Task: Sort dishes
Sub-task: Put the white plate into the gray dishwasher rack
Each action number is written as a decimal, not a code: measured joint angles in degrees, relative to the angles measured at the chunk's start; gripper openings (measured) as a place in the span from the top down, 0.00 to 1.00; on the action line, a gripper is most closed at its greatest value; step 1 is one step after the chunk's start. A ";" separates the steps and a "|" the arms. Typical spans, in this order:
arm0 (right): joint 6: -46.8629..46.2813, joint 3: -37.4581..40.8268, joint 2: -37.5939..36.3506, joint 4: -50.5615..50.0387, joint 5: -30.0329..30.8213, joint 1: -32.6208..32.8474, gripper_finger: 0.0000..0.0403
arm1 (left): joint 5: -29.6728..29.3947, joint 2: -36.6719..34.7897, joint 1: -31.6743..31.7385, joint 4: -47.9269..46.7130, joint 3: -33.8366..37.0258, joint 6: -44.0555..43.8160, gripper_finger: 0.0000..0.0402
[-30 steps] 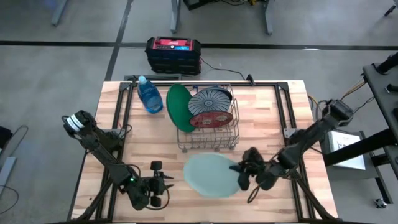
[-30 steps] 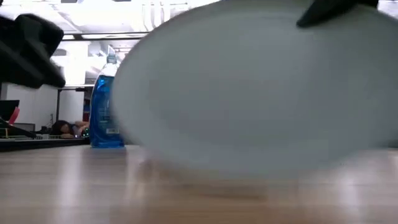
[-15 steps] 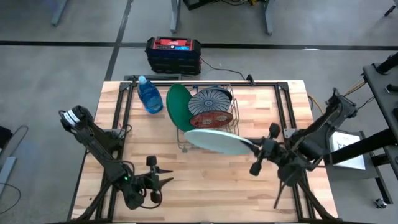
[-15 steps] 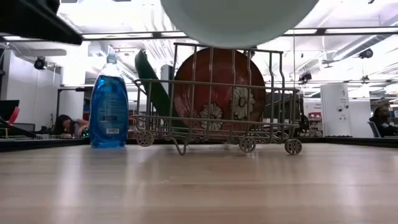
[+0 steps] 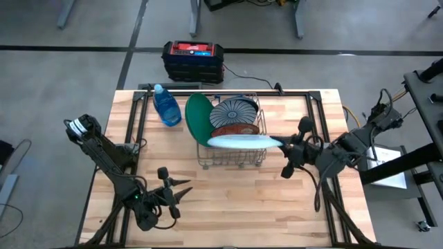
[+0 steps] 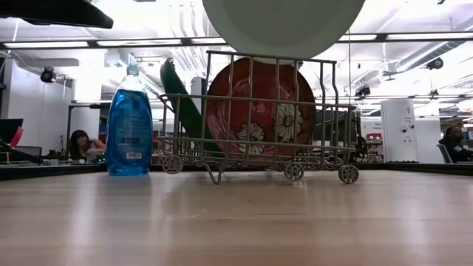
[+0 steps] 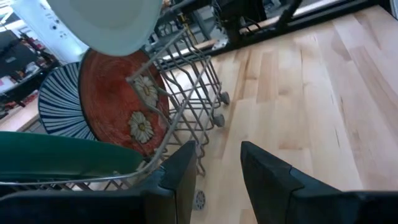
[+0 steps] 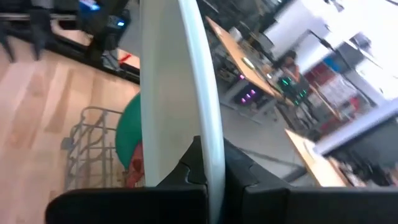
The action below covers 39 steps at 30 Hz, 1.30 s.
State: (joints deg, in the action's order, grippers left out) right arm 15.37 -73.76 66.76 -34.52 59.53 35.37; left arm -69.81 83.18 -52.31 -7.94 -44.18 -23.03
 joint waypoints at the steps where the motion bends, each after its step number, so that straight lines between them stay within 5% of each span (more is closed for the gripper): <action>1: 1.45 0.03 -0.30 0.69 -1.46 -0.67 1.00 | -0.20 -0.02 0.00 0.07 0.00 -0.02 0.71; 16: 1.49 4.56 -1.02 5.65 -17.39 -14.16 1.00 | -2.30 -0.02 0.07 0.10 0.00 -0.41 0.71; 39: -8.82 19.54 -0.99 16.07 -19.44 -17.19 1.00 | -2.13 -0.01 0.07 -0.05 0.00 -1.65 0.71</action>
State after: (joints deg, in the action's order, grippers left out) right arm 6.55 -54.22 65.78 -18.46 40.09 18.17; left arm -71.94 83.17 -52.25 -7.99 -44.18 -24.69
